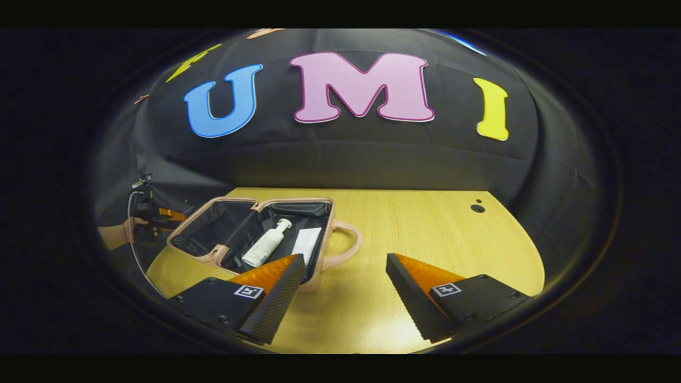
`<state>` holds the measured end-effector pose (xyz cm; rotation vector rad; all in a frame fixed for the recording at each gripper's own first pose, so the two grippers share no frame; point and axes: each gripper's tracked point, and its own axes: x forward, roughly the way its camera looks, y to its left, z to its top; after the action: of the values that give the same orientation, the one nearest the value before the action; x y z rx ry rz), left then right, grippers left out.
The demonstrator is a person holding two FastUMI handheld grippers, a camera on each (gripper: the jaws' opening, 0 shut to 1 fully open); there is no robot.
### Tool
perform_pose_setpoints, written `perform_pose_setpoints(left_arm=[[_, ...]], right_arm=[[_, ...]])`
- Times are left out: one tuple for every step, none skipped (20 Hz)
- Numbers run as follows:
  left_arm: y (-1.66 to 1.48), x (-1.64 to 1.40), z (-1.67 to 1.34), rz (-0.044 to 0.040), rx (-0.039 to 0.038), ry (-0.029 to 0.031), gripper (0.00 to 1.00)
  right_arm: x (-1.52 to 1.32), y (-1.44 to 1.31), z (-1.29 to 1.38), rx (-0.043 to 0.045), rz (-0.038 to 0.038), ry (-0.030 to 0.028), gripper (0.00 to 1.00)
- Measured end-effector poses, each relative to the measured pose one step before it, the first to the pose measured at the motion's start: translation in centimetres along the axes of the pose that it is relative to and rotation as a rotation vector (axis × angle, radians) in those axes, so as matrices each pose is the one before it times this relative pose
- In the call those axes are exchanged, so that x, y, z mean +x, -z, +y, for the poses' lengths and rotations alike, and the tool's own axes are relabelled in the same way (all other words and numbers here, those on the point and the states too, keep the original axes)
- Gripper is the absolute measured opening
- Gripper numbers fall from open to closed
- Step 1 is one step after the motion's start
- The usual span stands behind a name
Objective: First open the suitcase, pack the skin care products into it, and then close the suitcase.
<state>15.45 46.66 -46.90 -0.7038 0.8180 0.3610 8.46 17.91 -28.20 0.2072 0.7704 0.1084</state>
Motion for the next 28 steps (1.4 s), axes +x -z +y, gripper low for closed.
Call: perform_pose_setpoints(left_arm=[[0.235, 0.698, 0.193, 0.02047, -0.01027, -0.00586, 0.93], [0.019, 0.308, -0.102, 0.00552, 0.00024, 0.00140, 0.91], [-0.498, 0.572, 0.019, -0.00794, 0.00573, 0.00630, 0.90], [-0.117, 0.425, -0.100, 0.01002, -0.00535, 0.00539, 0.80], [0.093, 0.087, -0.266, 0.02182, -0.01585, 0.00870, 0.77], [0.121, 0.421, -0.086, 0.02361, -0.02184, 0.00864, 0.72], [0.929, 0.210, -0.003, 0.05134, -0.03864, -0.01150, 0.59], [-1.084, -0.038, -0.186, -0.03153, -0.02018, 0.00569, 0.41], [0.467, 0.129, 0.220, 0.02183, -0.01126, 0.00935, 0.23], [0.014, -0.331, -0.261, -0.01849, -0.00890, 0.01068, 0.20], [-0.032, 0.081, -0.016, -0.00004, -0.01265, 0.00114, 0.20], [-0.211, -0.231, -0.126, -0.01564, -0.00378, -0.00325, 0.17], [-0.532, -0.384, -0.313, -0.03033, 0.01465, 0.00817, 0.16], [-0.350, -0.540, -0.502, -0.02400, 0.03154, 0.00099, 0.13], [-0.308, -1.105, -0.556, -0.01609, 0.04967, -0.00491, 0.11], [-0.602, -0.964, -0.668, -0.01821, 0.05142, -0.00644, 0.09], [-0.754, -1.063, -1.004, -0.02241, 0.04236, 0.00412, 0.08], [-0.912, -0.739, -1.289, -0.01737, 0.04389, -0.00300, 0.07], [-0.707, -1.213, -1.213, -0.01214, 0.04485, -0.00160, 0.06], [-0.581, -1.229, -1.219, -0.01571, 0.04046, -0.00206, 0.07], [-0.719, -1.212, -1.368, -0.01120, 0.02412, 0.00638, 0.06], [-0.965, -1.670, -1.063, -0.01555, 0.01646, 0.00914, 0.07], [-1.152, -1.371, -1.132, -0.01383, 0.01231, 0.01202, 0.06], [-1.234, -1.802, -1.213, -0.00785, 0.01540, 0.01906, 0.06], [-1.145, -1.468, -1.323, -0.01398, 0.01955, 0.01443, 0.06], [-0.776, -1.472, -1.531, -0.00970, 0.02171, 0.01740, 0.06], [-0.700, -1.353, -1.688, -0.01166, 0.01630, 0.01133, 0.06], [-0.609, -1.105, -1.587, -0.00812, 0.01834, 0.01467, 0.06]], right_arm=[[-0.211, -0.190, 0.030, 0.00270, -0.00393, -0.00156, 0.98], [-0.173, -0.076, -0.178, 0.00232, -0.00345, 0.00341, 0.98], [-0.096, 0.034, -0.109, 0.00252, -0.00120, 0.00309, 0.98], [-0.086, 0.061, -0.312, -0.00126, 0.00061, 0.00580, 0.98], [-0.073, 0.144, -0.422, -0.00275, -0.00018, 0.00734, 0.98], [-0.095, 0.064, -0.291, -0.00173, -0.00075, 0.00558, 0.98], [0.050, 0.144, -0.173, -0.00024, 0.00087, 0.00679, 0.98], [-0.046, 0.190, -0.154, 0.00386, 0.00281, 0.00225, 0.98], [-0.071, 0.153, -0.075, 0.00780, 0.00305, 0.00107, 0.98], [0.032, 0.132, -0.111, 0.00772, 0.00332, -0.00185, 0.98], [-0.008, 0.108, -0.084, 0.00281, 0.00213, 0.00128, 0.98], [0.009, 0.084, -0.109, -0.00078, 0.00132, 0.00195, 0.98], [0.002, 0.032, -0.111, -0.00115, 0.00125, -0.00091, 0.98], [-0.063, -0.140, -0.037, -0.00086, -0.00100, -0.00285, 0.98], [-0.099, -0.166, -0.106, -0.00327, -0.00143, -0.00239, 0.98], [-0.081, -0.203, -0.231, -0.00619, -0.00343, 0.00143, 0.98], [-0.081, -0.300, -0.181, -0.00420, -0.00549, -0.00042, 0.98], [-0.106, -0.263, -0.182, -0.00035, -0.00520, 0.00055, 0.98], [-0.142, -0.219, -0.204, 0.00392, -0.00108, -0.00238, 0.98], [-0.065, -0.087, -0.255, 0.00535, -0.00004, -0.00193, 0.98], [-0.053, -0.040, -0.280, 0.00469, 0.00182, 0.00005, 0.98], [-0.055, 0.077, -0.338, 0.00350, 0.00624, 0.00077, 0.98], [-0.117, 0.027, -0.342, 0.00381, 0.00888, -0.00125, 0.98], [-0.169, -0.167, -0.214, 0.00844, 0.00149, -0.00162, 0.98], [-0.181, -0.343, -0.251, 0.00718, -0.00591, -0.00244, 0.98], [-0.214, -0.459, -0.227, -0.00050, -0.00878, -0.00053, 0.98], [-0.220, -0.450, -0.313, -0.00579, -0.00837, 0.00017, 0.98], [-0.264, -0.356, -0.304, -0.00460, -0.00587, -0.00100, 0.98]])
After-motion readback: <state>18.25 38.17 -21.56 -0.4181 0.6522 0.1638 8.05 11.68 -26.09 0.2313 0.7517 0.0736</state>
